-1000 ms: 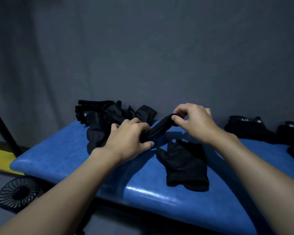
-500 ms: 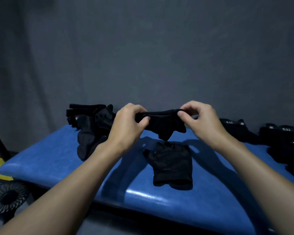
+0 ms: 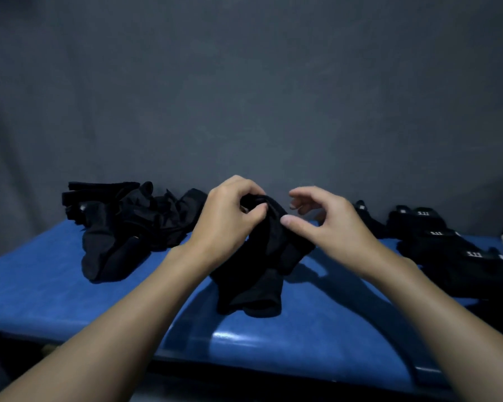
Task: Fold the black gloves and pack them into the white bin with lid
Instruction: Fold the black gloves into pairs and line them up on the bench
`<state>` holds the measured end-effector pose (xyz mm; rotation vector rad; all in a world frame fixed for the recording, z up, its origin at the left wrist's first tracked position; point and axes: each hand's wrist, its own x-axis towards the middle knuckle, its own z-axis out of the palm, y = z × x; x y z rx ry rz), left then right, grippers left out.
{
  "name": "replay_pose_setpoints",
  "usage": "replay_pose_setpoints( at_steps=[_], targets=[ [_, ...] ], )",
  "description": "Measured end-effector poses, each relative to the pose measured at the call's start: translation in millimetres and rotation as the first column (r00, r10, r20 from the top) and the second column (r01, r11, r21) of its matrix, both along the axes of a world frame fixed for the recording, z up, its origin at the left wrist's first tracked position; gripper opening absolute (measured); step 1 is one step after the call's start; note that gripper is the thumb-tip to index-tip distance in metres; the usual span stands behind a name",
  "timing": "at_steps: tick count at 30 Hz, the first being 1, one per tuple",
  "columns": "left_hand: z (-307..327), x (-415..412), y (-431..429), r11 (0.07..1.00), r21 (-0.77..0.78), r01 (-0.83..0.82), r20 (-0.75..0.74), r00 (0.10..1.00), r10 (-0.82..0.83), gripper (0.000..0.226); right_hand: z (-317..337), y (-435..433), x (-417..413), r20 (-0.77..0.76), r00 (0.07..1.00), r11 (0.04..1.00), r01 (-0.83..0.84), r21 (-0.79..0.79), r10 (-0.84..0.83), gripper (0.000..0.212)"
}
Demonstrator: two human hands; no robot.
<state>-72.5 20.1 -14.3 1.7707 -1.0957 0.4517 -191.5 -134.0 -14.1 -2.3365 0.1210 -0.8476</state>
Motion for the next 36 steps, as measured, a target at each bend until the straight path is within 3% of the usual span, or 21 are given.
replay_pose_setpoints(
  at_steps=[2, 5, 7, 12, 15, 17, 22, 26, 29, 31, 33, 36],
  targets=[
    [3.4, -10.5, -9.4, 0.999, 0.004, 0.054, 0.038, 0.998, -0.054, 0.010, 1.3, -0.6, -6.5, -0.008, 1.000, 0.998, -0.022, 0.058, 0.022, 0.046],
    [5.9, -20.8, -22.0, 0.997, -0.002, 0.075, 0.085, 0.994, -0.075, 0.011, 3.5, -3.3, -15.7, 0.030, 0.999, 0.995, -0.025, 0.094, 0.022, 0.014],
    [3.5, -23.1, -29.1, 0.998, -0.015, 0.067, 0.060, 0.996, -0.066, 0.023, 4.3, -6.6, -22.7, 0.071, 0.997, 0.993, -0.006, 0.115, -0.002, 0.012],
    [-2.1, -26.4, -36.5, 0.982, 0.065, 0.178, -0.330, 0.933, -0.147, 0.077, 6.6, -16.2, -39.2, 0.105, 0.994, 0.978, 0.002, 0.208, -0.024, 0.014],
    [-2.6, -29.0, -38.5, 0.950, 0.013, 0.312, -0.573, 0.781, -0.248, 0.070, 6.5, -22.1, -46.8, 0.127, 0.992, 0.955, -0.016, 0.296, -0.022, 0.012],
    [-4.8, -28.5, -41.2, 0.937, -0.055, 0.345, -0.621, 0.722, -0.303, 0.057, 6.0, -26.3, -51.6, 0.125, 0.992, 0.939, -0.019, 0.345, -0.026, 0.011],
    [-2.9, -31.9, -52.0, 0.915, -0.221, 0.337, -0.587, 0.704, -0.400, 0.038, -2.9, -38.3, -60.7, 0.037, 0.999, 0.950, 0.010, 0.311, -0.022, 0.011],
    [-4.0, -33.8, -61.2, 0.929, -0.239, 0.284, -0.559, 0.742, -0.371, 0.033, -12.8, -42.9, -63.2, 0.002, 1.000, 0.961, 0.007, 0.276, -0.008, 0.037],
    [-7.3, -33.2, -66.8, 0.947, -0.219, 0.236, -0.541, 0.779, -0.319, 0.031, -23.5, -50.8, -60.2, -0.009, 0.992, 0.954, 0.126, 0.272, -0.128, 0.033],
    [-14.5, -28.0, -68.9, 0.965, -0.124, 0.232, -0.508, 0.821, -0.262, 0.029, -33.9, -57.0, -58.5, -0.138, 0.974, 0.946, 0.211, 0.245, -0.181, 0.025],
    [-24.2, -20.6, -69.0, 0.970, 0.071, 0.234, -0.410, 0.893, -0.186, 0.023, -39.9, -57.9, -59.2, -0.318, 0.938, 0.931, 0.235, 0.281, -0.140, 0.018],
    [-33.7, -17.7, -66.2, 0.901, 0.317, 0.296, -0.314, 0.929, -0.195, 0.013, -37.7, -55.0, -63.3, -0.428, 0.904, 0.889, 0.211, 0.406, -0.019, 0.020]
  ],
)
